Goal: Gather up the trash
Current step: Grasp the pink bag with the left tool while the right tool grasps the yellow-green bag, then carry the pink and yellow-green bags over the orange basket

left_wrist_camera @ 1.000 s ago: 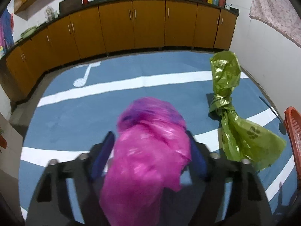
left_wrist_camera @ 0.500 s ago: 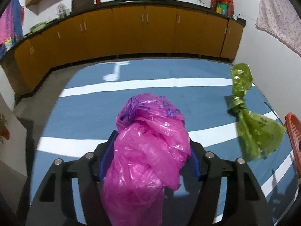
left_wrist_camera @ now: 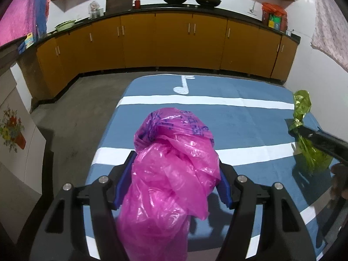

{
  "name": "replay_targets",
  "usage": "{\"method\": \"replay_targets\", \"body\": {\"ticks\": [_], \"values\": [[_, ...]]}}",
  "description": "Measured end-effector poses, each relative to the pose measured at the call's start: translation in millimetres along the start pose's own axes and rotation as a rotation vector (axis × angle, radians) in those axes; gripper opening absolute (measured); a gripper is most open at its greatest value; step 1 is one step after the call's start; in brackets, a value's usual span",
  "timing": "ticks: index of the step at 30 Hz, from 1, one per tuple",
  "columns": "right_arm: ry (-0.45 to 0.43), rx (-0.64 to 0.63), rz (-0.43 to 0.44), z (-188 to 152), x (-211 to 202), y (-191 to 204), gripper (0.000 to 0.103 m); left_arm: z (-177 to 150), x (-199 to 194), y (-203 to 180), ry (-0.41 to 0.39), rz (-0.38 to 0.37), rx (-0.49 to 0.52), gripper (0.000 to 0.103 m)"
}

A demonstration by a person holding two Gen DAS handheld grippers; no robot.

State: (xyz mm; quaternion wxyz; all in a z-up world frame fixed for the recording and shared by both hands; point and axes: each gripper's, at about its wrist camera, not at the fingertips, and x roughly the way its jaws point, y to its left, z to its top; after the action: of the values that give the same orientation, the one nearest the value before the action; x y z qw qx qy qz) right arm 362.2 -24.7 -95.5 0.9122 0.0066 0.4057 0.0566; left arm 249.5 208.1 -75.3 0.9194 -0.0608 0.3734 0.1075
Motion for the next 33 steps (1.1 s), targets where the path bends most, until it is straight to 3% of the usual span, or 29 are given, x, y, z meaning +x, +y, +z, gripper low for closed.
{"method": "replay_targets", "body": {"ticks": [6, 14, 20, 33], "values": [[0.059, -0.045, -0.042, -2.8, 15.6, 4.3, 0.066, -1.8, 4.3, 1.0, 0.017, 0.000, -0.014, 0.064], [0.049, -0.072, -0.024, -9.3, 7.6, 0.6, 0.038, 6.4, 5.2, -5.0, 0.010, -0.011, -0.001, 0.064], [0.050, -0.059, -0.008, -19.2, -5.0, -10.9, 0.028, 4.4, -0.1, -10.1, 0.002, -0.019, 0.011, 0.064], [-0.030, 0.004, -0.007, -39.4, -58.6, -49.9, 0.023, -2.7, -28.7, -38.8, -0.036, -0.063, 0.047, 0.064]]}}
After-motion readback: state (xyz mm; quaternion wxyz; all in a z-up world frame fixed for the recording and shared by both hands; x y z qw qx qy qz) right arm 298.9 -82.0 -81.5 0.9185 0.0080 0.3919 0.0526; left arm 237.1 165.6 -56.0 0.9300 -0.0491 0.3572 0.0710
